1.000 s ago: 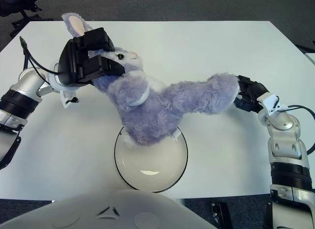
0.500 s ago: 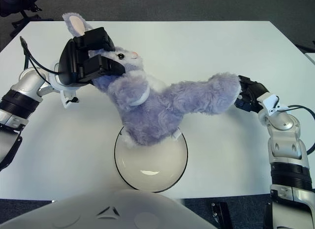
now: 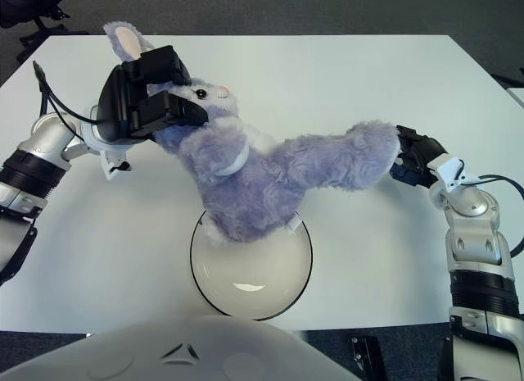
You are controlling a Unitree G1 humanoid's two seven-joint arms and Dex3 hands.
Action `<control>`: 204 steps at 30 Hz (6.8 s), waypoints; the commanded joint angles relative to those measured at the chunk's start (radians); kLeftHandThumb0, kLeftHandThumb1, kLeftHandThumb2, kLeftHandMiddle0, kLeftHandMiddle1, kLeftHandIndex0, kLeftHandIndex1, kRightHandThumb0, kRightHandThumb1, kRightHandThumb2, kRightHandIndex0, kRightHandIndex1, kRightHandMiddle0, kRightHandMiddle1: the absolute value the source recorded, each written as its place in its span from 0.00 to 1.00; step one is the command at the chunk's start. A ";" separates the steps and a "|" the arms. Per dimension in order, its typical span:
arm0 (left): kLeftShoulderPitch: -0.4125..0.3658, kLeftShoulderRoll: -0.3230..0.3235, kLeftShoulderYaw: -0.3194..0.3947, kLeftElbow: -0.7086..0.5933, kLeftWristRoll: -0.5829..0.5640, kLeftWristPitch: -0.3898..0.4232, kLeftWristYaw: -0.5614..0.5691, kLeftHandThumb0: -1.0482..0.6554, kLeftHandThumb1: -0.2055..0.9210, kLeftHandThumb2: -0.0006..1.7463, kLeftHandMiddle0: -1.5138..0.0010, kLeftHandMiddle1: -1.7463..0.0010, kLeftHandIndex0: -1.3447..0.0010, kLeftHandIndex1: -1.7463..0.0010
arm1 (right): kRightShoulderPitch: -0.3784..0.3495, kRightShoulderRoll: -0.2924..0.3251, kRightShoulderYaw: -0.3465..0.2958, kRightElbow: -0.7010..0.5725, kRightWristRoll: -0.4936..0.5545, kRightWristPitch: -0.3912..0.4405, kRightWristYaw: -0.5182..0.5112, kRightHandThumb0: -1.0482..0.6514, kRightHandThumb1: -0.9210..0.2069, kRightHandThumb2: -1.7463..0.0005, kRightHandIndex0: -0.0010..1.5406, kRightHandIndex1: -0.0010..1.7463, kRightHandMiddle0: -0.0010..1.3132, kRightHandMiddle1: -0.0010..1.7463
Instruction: Put the doll into the plate.
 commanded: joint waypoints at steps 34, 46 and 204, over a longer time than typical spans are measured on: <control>-0.088 -0.175 -0.308 0.522 -0.875 -0.584 -0.599 0.26 1.00 0.51 0.72 0.99 0.83 0.93 | -0.024 -0.031 0.023 0.099 -0.021 -0.062 0.016 0.20 0.00 0.78 0.30 0.00 0.31 0.00; 0.148 -0.005 -0.280 -0.016 -1.200 -0.229 -0.883 0.29 1.00 0.50 0.63 0.99 0.61 0.94 | -0.026 -0.032 0.023 0.109 -0.016 -0.074 0.017 0.20 0.00 0.78 0.30 0.00 0.31 0.00; 0.073 -0.371 0.483 0.632 -0.926 0.134 -1.049 0.41 1.00 0.19 0.52 0.86 0.67 0.62 | -0.083 0.017 -0.297 0.097 -0.175 -1.035 -0.202 0.47 0.01 0.99 0.37 0.00 0.37 0.00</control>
